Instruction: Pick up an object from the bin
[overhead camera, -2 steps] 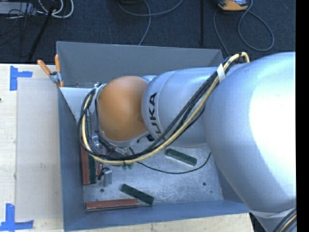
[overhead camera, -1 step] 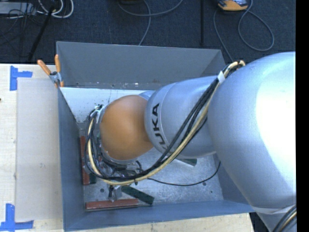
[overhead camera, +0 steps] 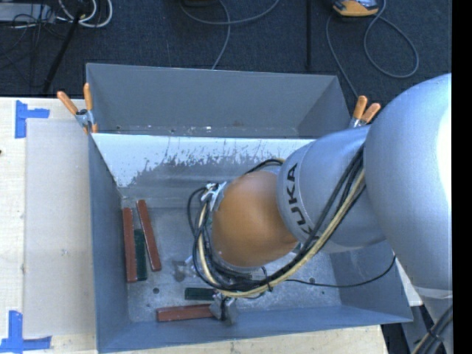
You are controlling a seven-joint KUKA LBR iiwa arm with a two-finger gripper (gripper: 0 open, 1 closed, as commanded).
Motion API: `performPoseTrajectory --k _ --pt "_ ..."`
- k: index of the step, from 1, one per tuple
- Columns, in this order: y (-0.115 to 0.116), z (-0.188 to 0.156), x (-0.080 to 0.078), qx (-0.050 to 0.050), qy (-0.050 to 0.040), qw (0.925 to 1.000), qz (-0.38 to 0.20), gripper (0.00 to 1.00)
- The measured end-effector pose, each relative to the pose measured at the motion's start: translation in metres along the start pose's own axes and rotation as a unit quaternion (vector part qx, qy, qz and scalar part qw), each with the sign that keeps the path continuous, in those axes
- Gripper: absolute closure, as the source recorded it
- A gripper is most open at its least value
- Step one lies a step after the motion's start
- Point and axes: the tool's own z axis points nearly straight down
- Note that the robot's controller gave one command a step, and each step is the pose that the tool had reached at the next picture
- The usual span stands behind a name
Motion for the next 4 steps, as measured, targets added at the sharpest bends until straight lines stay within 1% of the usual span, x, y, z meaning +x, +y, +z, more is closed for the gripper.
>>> performPoseTrajectory --k 1,2,3,4 --pt "0.002 -0.002 -0.002 -0.001 0.0020 1.0000 0.001 1.00" --pt "0.014 -0.055 -0.007 -0.001 0.0004 0.9998 -0.021 1.00" --pt "0.014 -0.052 -0.006 -0.003 0.0029 0.9998 -0.020 0.00" --pt "-0.031 0.002 0.010 -0.002 0.0047 0.9969 0.079 0.00"
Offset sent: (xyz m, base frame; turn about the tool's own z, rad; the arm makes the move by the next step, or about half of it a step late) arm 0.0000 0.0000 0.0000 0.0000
